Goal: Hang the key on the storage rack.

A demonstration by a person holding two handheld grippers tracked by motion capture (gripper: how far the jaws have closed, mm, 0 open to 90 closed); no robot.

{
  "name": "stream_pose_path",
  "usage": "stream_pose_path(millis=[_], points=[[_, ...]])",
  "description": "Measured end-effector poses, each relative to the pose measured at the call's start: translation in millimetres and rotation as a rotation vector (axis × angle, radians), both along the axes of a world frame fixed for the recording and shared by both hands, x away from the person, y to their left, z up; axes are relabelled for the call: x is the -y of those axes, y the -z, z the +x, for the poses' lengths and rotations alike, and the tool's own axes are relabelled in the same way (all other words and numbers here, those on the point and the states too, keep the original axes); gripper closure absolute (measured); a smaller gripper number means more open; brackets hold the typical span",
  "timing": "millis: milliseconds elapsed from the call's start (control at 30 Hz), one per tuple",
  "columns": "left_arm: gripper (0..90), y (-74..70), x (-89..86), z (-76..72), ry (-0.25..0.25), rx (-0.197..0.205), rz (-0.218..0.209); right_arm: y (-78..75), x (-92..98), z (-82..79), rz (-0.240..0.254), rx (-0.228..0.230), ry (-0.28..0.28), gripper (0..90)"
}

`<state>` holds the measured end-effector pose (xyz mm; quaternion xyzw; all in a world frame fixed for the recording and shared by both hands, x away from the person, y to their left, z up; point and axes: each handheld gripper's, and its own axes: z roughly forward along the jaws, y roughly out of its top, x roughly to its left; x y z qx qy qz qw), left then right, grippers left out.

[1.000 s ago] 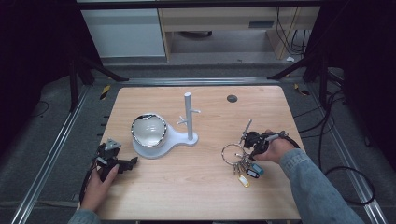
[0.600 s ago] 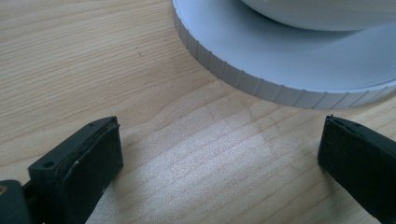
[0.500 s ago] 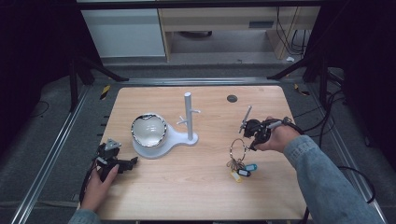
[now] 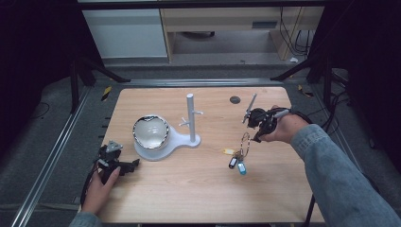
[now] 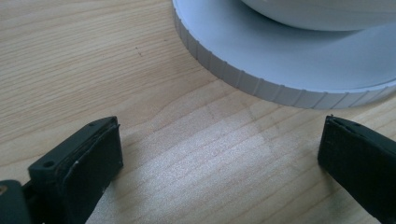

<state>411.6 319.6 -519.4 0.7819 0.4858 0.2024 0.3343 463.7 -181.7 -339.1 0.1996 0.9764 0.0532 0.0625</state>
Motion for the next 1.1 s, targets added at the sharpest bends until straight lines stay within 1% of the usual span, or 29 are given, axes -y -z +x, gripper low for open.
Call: stream_pose_path(millis=[133, 300, 433, 500, 567, 667, 733, 867, 1067, 1100], points=[[0.0, 0.0, -0.1, 0.1, 0.002, 0.000, 0.001, -5.7, -2.5, 1.0, -0.009, 0.013, -0.005, 88.7], [0.0, -0.1, -0.1, 0.1, 0.002, 0.000, 0.002, -10.1, -4.3, 3.2, -0.021, 0.013, -0.003, 88.8], [0.0, -0.1, -0.2, 0.1, 0.002, -0.001, 0.002, -15.5, -5.0, 5.2, -0.020, 0.009, 0.002, 88.7], [0.0, -0.1, -0.1, 0.1, 0.001, -0.001, 0.002, -22.5, -6.2, 6.2, -0.017, 0.004, -0.003, 88.7], [0.0, -0.1, -0.1, 0.1, 0.001, 0.000, 0.002, -25.0, -7.0, 6.4, -0.016, 0.004, -0.002, 88.7], [0.0, -0.1, -0.1, 0.1, 0.002, -0.001, 0.002, -33.5, -10.6, 6.8, -0.025, 0.010, -0.006, 88.7], [0.0, -0.1, -0.1, 0.1, 0.001, -0.001, 0.002, -39.5, -13.1, 7.3, -0.019, 0.014, -0.011, 88.7], [0.0, -0.1, -0.1, 0.1, 0.001, 0.000, 0.002, -51.2, -19.6, 7.6, -0.031, 0.018, -0.019, 88.7], [0.0, -0.1, -0.1, 0.1, 0.001, 0.000, 0.002, -66.4, -27.7, 8.9, -0.020, 0.036, -0.035, 88.8], [0.0, -0.1, -0.1, 0.1, 0.001, -0.001, 0.001, -69.0, -29.0, 9.1, -0.018, 0.040, -0.030, 88.8]])
